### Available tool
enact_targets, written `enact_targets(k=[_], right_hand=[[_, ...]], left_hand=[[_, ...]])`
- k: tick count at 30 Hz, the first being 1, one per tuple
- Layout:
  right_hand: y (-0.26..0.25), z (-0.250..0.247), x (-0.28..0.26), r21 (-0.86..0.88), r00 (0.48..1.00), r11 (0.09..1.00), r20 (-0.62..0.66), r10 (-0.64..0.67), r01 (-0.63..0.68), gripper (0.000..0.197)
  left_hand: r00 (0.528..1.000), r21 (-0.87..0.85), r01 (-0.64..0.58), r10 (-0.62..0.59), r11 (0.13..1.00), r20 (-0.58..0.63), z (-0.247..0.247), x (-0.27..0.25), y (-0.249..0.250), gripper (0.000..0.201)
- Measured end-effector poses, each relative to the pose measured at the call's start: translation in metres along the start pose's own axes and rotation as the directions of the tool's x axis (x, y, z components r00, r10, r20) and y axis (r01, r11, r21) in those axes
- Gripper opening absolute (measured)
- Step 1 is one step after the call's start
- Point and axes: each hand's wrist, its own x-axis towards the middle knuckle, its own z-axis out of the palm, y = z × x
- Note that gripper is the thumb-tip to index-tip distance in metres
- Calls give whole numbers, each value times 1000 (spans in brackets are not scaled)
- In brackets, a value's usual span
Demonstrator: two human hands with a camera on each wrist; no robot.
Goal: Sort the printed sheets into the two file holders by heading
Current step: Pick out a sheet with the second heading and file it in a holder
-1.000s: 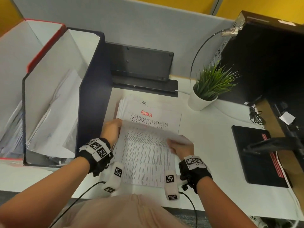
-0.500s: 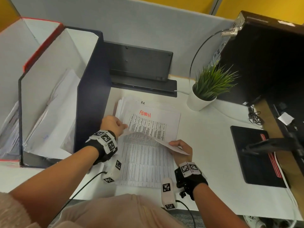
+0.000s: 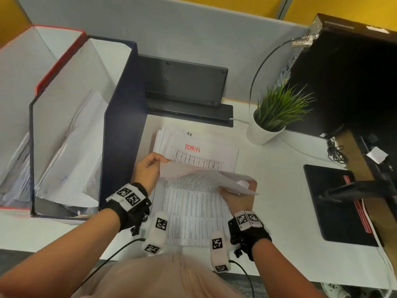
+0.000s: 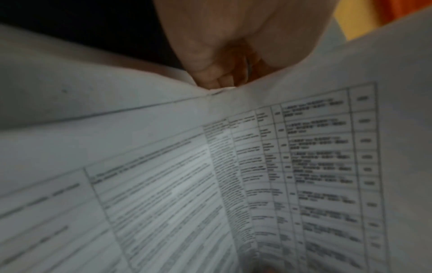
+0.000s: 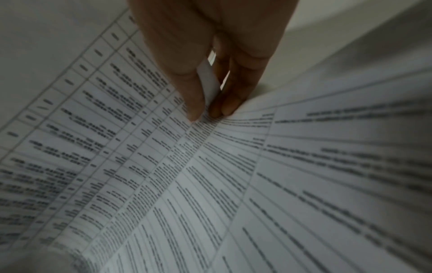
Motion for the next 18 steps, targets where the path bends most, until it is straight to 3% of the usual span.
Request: enact_targets(k=[2, 5, 7, 10, 13, 18], right_hand=[[-1, -1, 2, -33, 999, 999, 28, 26, -25, 62], [-4, -1, 1, -157, 993, 982, 41, 114, -106, 17], [-1, -4, 1, -193, 994, 978, 50, 95, -83, 34], [-1, -7, 0, 90, 985, 983, 86, 151, -159, 54], [-5, -5, -5, -12, 990, 993, 73, 118, -118, 47], [-5, -7, -6, -143, 996, 989, 68, 58, -48, 30]], left_hand=[[996, -55, 83, -82, 995, 17, 1, 0, 8, 40], [980, -56, 198, -197, 979, 23, 4, 6, 19, 34], [962, -12, 264, -265, 964, -68, 4, 14, 24, 22], [971, 376, 234, -198, 897, -130, -2, 26, 24, 11], [969, 622, 232, -233, 748, -81, -2, 26, 23, 15], [990, 724, 141, -95, 676, -104, 5, 24, 16, 24]])
